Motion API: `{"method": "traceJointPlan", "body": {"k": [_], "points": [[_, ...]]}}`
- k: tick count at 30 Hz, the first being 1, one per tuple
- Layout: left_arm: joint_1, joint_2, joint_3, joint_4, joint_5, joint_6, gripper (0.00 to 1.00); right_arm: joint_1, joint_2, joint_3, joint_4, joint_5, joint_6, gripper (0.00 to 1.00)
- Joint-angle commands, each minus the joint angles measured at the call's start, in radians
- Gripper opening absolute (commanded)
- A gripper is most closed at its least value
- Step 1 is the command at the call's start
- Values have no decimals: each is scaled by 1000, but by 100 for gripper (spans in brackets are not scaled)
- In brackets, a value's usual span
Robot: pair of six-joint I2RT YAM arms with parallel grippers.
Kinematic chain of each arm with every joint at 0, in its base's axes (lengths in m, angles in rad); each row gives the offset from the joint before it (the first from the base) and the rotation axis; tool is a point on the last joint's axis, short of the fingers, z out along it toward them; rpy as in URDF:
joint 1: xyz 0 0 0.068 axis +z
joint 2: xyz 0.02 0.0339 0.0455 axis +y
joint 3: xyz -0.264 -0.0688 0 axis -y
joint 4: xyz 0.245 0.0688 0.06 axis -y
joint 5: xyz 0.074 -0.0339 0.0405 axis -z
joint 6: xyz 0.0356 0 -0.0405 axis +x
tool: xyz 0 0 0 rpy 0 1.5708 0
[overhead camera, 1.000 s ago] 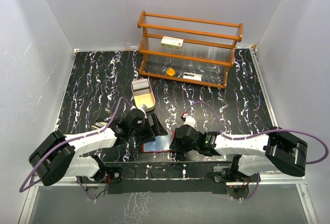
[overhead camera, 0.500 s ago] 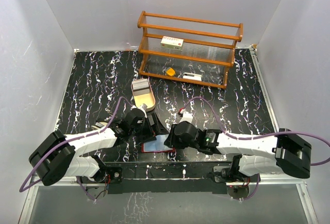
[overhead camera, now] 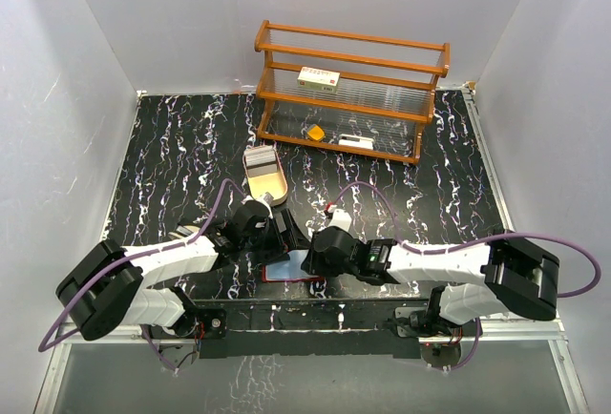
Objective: Put the credit cards into the card holder
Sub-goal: Open the card holder at the center of the board.
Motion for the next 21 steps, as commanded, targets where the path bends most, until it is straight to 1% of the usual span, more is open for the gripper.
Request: {"method": "traceJointPlan", "body": {"k": [1,7,11,15,16,21], "points": [[2,-1,5,5,20,1,86,6,18,33,73,25,21,29],[2,-5,-7,18,20,-8,86,7,49,35,75,25,27,28],[3,-9,-2,17,23,-12,86,8,53,28,53,53,36,17],[3,-54,16,-23,8,-24,86,8,49,6,56,66,36,2],[3,-71,23,-43,0,-24,86,8,49,0,56,69,36,0],[3,-147,60,-183,-83,-3,86,8,44,-27,71,70,51,0]]}}
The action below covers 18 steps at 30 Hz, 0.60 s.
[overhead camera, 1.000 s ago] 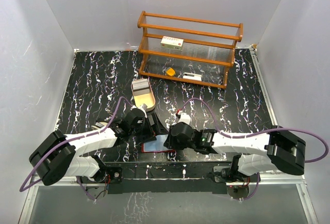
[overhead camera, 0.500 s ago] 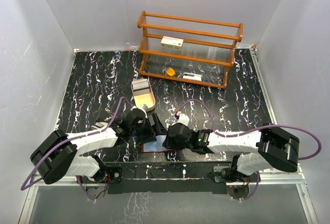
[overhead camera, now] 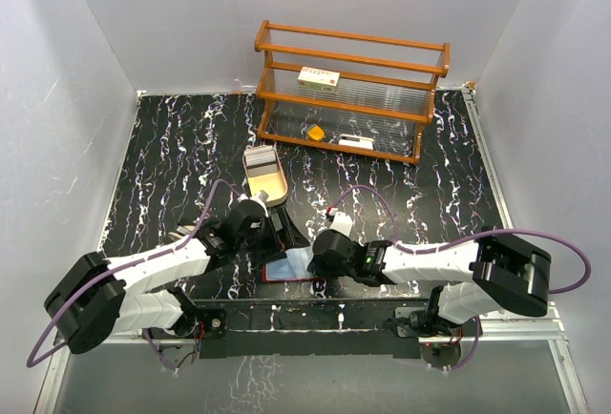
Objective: Put the credit cards into the card holder
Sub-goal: Open the card holder at the center of the board.
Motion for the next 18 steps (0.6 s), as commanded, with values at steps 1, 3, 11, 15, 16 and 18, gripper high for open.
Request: {"method": "traceJointPlan", "body": {"k": [1,3,11,15,16,18], "points": [[4,-78,60,-141,-79,23,86,6,-16,-22,54,37,24,0],[4,-85,68,-174,-95,37,86,5,-18,-32,56,41,31,0],[3,-44,32,-64,-51,36,84,6,-32,-61,80,39,53,0],[4,-13,31,-8,-14,32,68,6,-32,-63,83,37,53,0],[4,-8,33,-9,-12,35,59,6,-32,-64,86,35,53,0],[3,-2,38,-22,-17,42,48,5,-29,-65,91,33,53,0]]}}
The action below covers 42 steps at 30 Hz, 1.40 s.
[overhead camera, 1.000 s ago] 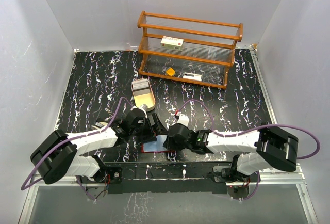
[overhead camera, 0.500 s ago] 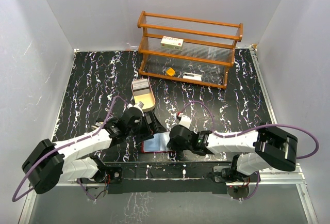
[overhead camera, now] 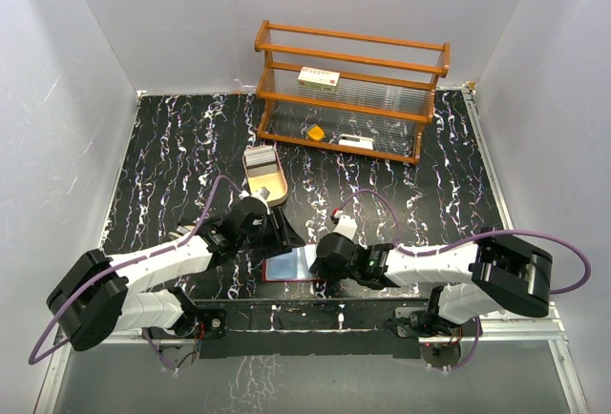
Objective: Put the credit cards into the card holder
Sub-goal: Open the card holder at the center of the board.
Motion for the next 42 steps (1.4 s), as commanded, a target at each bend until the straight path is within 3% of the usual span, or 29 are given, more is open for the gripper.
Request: {"method": "traceJointPlan", "body": {"k": [1,2,6,8,11,17,25,30,35,42], "points": [[3,7,3,11,16,17,45,6,-20,-6,40,23,7,0],[3,5,4,1,6,19,44,5,-18,-6,42,23,6,0],[3,2,27,-88,-39,28,22,5,-17,-4,34,23,3,0],[3,13,50,-148,-64,42,17,6,-24,-2,28,24,1,0],[3,53,53,-112,-26,56,13,5,-39,0,18,28,-1,3],[3,140,73,6,79,84,13,6,-58,25,-19,41,-37,15],[2,209,65,124,160,74,16,4,-155,94,-198,45,-72,27],[1,239,67,136,168,73,18,5,-224,109,-169,19,-100,28],[1,234,65,139,152,64,19,5,-181,146,-139,-11,-123,27],[2,137,102,-61,29,62,25,6,-87,147,-98,-12,-131,23]]}}
